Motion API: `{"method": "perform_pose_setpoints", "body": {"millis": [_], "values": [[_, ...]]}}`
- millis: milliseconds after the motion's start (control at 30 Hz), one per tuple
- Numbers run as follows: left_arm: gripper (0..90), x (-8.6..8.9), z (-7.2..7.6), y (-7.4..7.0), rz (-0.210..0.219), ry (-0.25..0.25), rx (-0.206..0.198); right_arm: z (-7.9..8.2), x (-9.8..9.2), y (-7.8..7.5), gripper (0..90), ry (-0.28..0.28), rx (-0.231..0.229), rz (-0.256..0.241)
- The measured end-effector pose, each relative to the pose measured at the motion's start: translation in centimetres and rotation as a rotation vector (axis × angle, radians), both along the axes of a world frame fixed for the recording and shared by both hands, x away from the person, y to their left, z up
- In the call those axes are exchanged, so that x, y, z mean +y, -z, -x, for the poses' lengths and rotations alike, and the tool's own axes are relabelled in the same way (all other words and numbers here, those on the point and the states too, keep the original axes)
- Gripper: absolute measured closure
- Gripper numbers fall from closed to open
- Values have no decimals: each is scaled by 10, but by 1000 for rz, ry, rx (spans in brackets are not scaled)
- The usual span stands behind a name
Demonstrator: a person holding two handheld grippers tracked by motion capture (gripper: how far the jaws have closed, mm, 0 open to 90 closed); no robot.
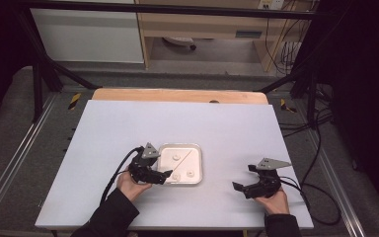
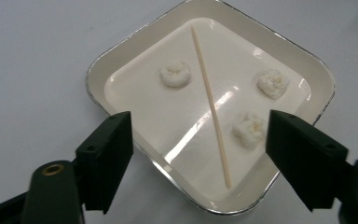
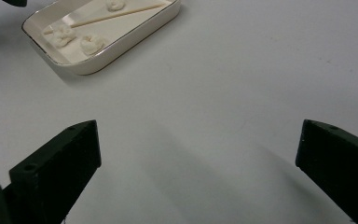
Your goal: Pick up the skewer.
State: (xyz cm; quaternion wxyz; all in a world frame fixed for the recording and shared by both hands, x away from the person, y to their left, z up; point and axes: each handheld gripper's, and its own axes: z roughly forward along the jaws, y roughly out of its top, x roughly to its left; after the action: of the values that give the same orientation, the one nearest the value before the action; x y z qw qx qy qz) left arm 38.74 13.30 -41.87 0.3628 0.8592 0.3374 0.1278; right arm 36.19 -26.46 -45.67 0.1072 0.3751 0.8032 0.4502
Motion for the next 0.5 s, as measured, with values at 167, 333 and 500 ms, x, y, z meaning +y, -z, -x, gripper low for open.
{"method": "perform_pose_setpoints", "body": {"millis": [167, 333, 500], "values": [[374, -8, 1, 4, -36, 8, 4, 0, 0, 0, 6, -1, 0, -1], [509, -16, 3, 9, -72, 11, 5, 0, 0, 0, 6, -2, 1, -1], [610, -19, 3, 13, -77, 16, 13, 0, 0, 0, 6, -3, 1, -1]]}}
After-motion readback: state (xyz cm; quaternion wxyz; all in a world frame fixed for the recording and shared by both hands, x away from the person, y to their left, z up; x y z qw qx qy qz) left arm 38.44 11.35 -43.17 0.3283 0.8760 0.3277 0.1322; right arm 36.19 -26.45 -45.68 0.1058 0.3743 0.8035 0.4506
